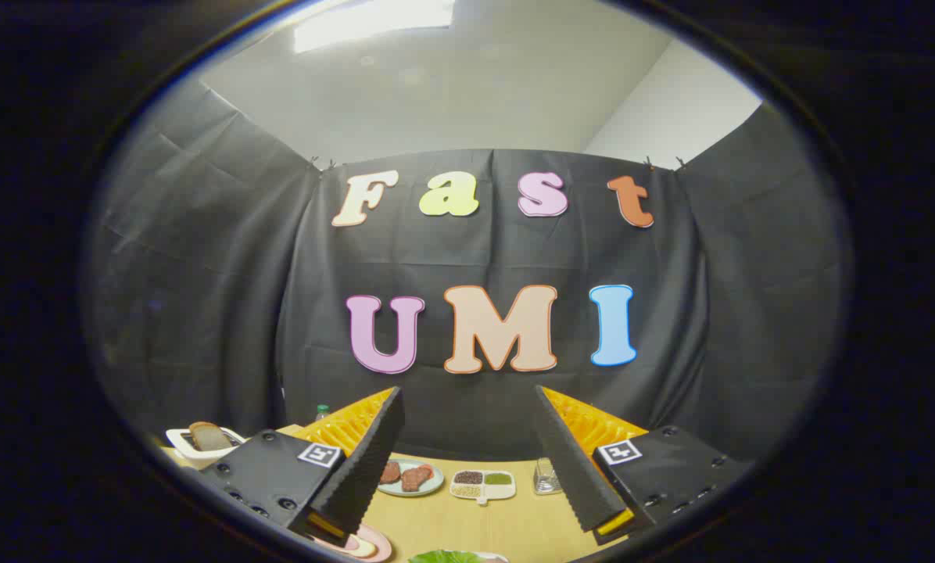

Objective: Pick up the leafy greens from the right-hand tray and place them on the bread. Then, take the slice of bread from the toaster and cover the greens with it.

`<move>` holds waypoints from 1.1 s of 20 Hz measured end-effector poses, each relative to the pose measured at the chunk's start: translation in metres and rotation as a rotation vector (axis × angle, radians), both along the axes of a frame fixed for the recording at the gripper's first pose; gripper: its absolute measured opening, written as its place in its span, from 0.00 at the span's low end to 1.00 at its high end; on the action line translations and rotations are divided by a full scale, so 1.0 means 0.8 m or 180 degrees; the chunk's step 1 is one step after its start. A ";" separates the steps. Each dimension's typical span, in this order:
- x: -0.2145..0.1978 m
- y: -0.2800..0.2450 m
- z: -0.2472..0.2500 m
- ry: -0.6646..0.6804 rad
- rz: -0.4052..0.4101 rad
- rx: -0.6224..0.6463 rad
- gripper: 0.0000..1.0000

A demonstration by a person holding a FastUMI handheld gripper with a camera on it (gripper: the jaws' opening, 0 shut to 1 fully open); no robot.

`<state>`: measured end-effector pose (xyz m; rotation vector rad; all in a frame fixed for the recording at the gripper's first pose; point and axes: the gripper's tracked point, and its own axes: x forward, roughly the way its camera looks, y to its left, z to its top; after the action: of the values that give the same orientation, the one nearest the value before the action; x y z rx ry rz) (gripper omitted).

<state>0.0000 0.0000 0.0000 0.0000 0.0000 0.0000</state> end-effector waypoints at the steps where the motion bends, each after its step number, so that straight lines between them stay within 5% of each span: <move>1: 0.001 -0.002 0.001 0.0000 0.0006 -0.0007 1.00; 15: 0.002 -0.014 -0.016 0.0097 0.0178 -0.0052 1.00; 22: 0.005 -0.016 -0.056 0.0391 0.0496 -0.0169 1.00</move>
<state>0.0040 -0.0132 -0.0451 -0.0531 0.1228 0.1558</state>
